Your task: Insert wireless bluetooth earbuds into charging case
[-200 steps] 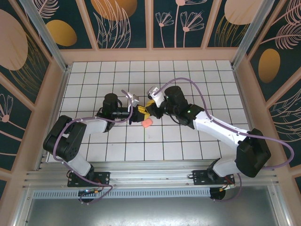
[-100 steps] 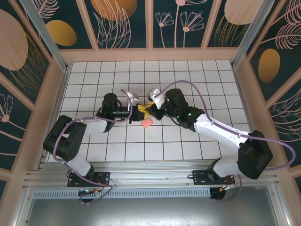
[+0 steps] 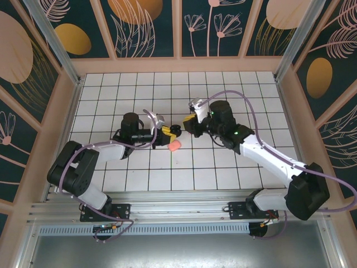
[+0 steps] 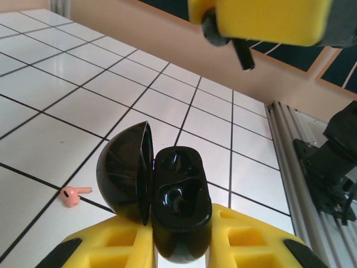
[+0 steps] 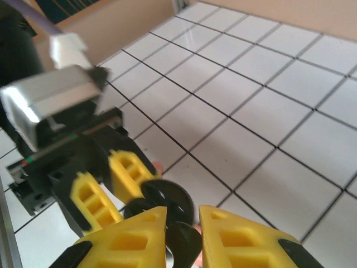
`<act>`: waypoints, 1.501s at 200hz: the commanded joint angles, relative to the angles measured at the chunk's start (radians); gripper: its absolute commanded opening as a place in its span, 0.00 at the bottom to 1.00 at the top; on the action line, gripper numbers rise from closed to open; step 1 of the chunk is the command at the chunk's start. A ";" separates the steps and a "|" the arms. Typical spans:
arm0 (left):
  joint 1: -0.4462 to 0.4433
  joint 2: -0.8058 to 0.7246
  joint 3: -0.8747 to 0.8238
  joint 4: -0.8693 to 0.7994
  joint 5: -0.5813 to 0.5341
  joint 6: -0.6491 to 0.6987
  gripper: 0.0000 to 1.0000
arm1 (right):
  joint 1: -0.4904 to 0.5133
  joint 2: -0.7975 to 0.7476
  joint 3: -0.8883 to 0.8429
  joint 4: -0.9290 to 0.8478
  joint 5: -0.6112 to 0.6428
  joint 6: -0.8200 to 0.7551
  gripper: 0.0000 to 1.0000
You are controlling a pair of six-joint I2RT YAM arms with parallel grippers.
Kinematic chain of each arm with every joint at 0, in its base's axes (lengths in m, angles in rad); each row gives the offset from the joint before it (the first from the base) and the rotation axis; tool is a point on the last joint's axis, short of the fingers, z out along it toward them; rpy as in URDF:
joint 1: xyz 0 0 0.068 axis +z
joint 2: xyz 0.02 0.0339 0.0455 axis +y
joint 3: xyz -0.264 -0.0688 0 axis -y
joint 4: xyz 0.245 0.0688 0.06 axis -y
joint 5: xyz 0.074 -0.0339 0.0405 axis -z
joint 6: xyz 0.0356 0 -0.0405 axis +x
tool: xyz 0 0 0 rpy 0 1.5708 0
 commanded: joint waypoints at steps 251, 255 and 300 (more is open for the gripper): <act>-0.009 -0.159 -0.087 -0.183 -0.113 0.195 0.22 | -0.058 0.431 0.078 -0.637 0.271 0.212 0.33; -0.009 -0.160 -0.086 -0.185 -0.113 0.196 0.22 | -0.058 0.429 0.085 -0.644 0.273 0.214 0.33; -0.009 -0.165 -0.080 -0.204 -0.126 0.201 0.22 | -0.065 0.362 0.152 -0.752 0.287 0.406 0.38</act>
